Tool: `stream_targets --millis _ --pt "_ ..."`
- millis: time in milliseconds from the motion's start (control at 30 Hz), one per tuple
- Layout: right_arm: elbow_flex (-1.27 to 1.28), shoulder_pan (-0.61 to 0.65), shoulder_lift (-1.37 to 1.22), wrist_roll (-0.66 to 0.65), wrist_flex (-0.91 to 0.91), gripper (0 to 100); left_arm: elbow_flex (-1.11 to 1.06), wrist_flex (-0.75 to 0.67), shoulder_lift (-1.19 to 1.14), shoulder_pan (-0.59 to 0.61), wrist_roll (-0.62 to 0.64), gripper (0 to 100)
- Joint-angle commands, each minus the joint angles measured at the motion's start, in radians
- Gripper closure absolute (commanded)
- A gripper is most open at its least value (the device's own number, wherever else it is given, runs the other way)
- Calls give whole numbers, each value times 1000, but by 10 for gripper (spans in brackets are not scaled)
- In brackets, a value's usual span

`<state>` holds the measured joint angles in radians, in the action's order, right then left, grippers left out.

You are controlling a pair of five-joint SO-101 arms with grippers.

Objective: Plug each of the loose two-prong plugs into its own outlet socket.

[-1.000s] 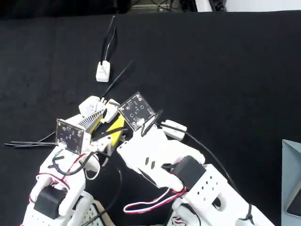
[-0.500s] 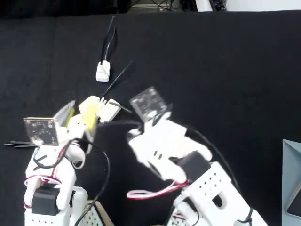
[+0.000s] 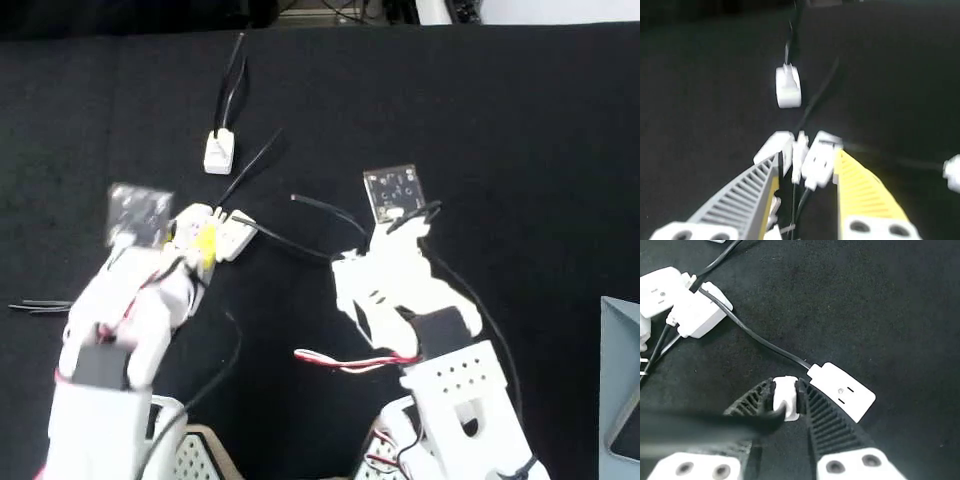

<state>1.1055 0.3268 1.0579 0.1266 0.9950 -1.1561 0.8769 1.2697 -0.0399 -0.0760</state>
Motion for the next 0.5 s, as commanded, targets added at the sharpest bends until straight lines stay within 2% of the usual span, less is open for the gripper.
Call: stream_targets --millis 0,100,267,467 --pt "18 -11 10 23 -44 987 223 54 -364 -21 -80 771" --pt "22 -11 12 25 -44 987 351 92 -565 -21 -95 724" --pt "22 -9 12 25 -44 987 519 98 -855 -51 -210 722" --pt "22 -9 12 25 -43 987 687 94 -1112 -93 -213 722"
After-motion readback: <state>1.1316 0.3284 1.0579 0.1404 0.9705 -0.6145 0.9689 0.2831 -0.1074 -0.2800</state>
